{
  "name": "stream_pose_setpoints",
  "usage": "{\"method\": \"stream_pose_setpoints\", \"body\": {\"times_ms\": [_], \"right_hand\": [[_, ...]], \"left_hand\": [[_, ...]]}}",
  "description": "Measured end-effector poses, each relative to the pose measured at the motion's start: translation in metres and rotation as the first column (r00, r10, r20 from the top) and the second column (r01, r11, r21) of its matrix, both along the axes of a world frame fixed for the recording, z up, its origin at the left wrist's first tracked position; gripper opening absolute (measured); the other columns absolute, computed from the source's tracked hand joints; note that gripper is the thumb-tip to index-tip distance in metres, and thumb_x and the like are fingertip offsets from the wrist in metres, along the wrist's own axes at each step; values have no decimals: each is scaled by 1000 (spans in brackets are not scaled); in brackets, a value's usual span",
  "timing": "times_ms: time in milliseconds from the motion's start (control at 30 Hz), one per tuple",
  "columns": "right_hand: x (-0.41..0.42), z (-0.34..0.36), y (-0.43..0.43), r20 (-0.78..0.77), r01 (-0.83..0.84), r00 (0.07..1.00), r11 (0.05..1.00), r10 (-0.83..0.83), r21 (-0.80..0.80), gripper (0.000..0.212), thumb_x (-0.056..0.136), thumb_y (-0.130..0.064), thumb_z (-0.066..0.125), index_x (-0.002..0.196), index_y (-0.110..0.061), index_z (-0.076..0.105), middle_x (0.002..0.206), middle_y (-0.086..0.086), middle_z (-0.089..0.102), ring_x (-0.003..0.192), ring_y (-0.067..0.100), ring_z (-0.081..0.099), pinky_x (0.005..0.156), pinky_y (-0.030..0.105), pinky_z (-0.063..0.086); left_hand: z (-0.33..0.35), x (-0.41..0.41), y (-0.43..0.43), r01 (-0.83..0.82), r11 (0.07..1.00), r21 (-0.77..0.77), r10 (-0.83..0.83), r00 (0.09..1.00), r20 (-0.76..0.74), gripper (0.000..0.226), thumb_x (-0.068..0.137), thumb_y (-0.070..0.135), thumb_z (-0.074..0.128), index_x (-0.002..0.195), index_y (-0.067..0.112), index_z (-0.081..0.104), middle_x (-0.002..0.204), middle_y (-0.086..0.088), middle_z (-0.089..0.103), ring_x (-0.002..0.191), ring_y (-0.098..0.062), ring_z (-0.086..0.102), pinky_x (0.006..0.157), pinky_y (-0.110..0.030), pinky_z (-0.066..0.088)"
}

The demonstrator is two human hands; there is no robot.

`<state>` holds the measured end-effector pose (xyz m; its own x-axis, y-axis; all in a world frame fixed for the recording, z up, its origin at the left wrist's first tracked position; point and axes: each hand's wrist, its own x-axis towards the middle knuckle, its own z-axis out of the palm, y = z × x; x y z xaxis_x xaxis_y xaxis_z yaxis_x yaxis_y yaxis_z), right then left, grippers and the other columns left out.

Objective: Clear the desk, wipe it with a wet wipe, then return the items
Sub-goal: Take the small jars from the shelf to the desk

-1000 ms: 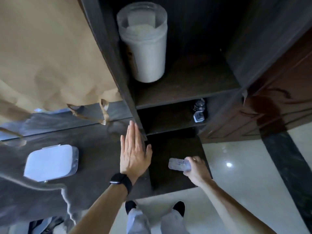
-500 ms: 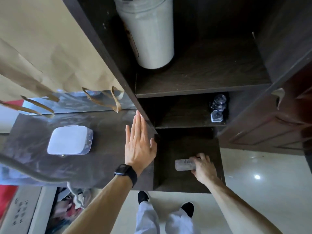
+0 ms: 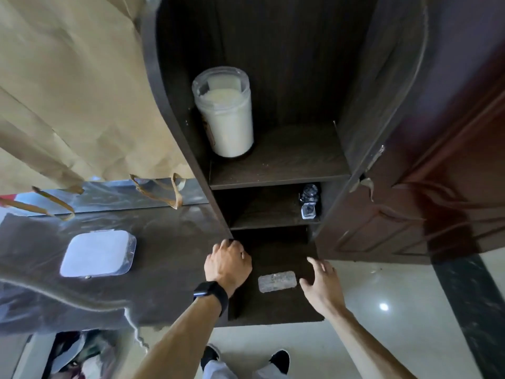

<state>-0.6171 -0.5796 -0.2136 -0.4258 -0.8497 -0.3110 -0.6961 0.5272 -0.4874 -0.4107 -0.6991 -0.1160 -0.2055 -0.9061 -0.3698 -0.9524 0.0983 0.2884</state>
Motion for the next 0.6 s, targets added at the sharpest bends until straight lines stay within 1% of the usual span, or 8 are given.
{"method": "stream_pose_setpoints", "body": {"times_ms": [100,200,300,367,433,500,567,600], "right_hand": [[-3,41,-4,30,79,997,989,-76,-123,55,87,-35,64,138,-24,46,132,1,50,121,20,50,100,31,43],[-6,67,-14,45,119,993,974,-112,-193,53,89,-37,62,138,-24,45,131,1,52,118,16,55,99,31,46],[-8,81,-33,90,181,982,960,-165,-214,51,91,-36,60,138,-24,45,130,-3,54,109,8,60,90,25,48],[-8,85,-48,98,229,972,949,-212,-216,50,92,-38,60,137,-24,45,126,-5,58,101,7,64,85,26,50],[-9,84,-63,61,269,963,940,-262,-208,49,91,-42,59,134,-23,47,117,-6,65,95,11,67,81,29,52],[-8,77,-77,2,297,953,930,-303,-215,43,88,-47,59,123,-23,53,105,-3,70,94,20,68,77,33,53],[-7,73,-91,-34,314,945,930,-326,-191,40,87,-54,56,112,-23,54,101,1,71,94,27,68,75,36,54],[-6,72,-97,-48,320,942,935,-331,-156,42,87,-57,54,110,-22,54,101,3,70,94,29,68,74,38,55]], "left_hand": [[15,-28,0,110,994,-21,-112,981,-156,45,95,36,50,138,25,50,137,0,52,129,-22,47,100,-38,47],[25,-55,-9,171,984,-49,-178,957,-228,51,93,38,55,142,26,45,137,0,51,130,-21,48,99,-37,48],[22,-75,-24,155,988,7,-146,944,-296,57,91,41,59,143,25,43,134,-2,50,127,-23,50,96,-38,51],[13,-86,-38,146,988,56,-118,932,-342,58,90,38,60,144,24,42,133,-5,51,126,-26,51,99,-39,50],[4,-95,-51,162,983,91,-120,927,-355,56,93,33,57,146,23,42,135,-8,52,127,-29,51,101,-40,48],[-6,-101,-59,204,974,102,-161,931,-327,53,96,30,50,147,23,43,141,-8,50,129,-29,50,104,-40,46],[-15,-103,-64,269,960,83,-237,931,-279,48,97,29,46,145,24,47,145,-7,48,130,-29,48,106,-40,45],[-19,-102,-64,303,951,65,-279,927,-249,47,96,28,47,143,24,49,146,-6,47,131,-28,46,106,-39,44]]}}
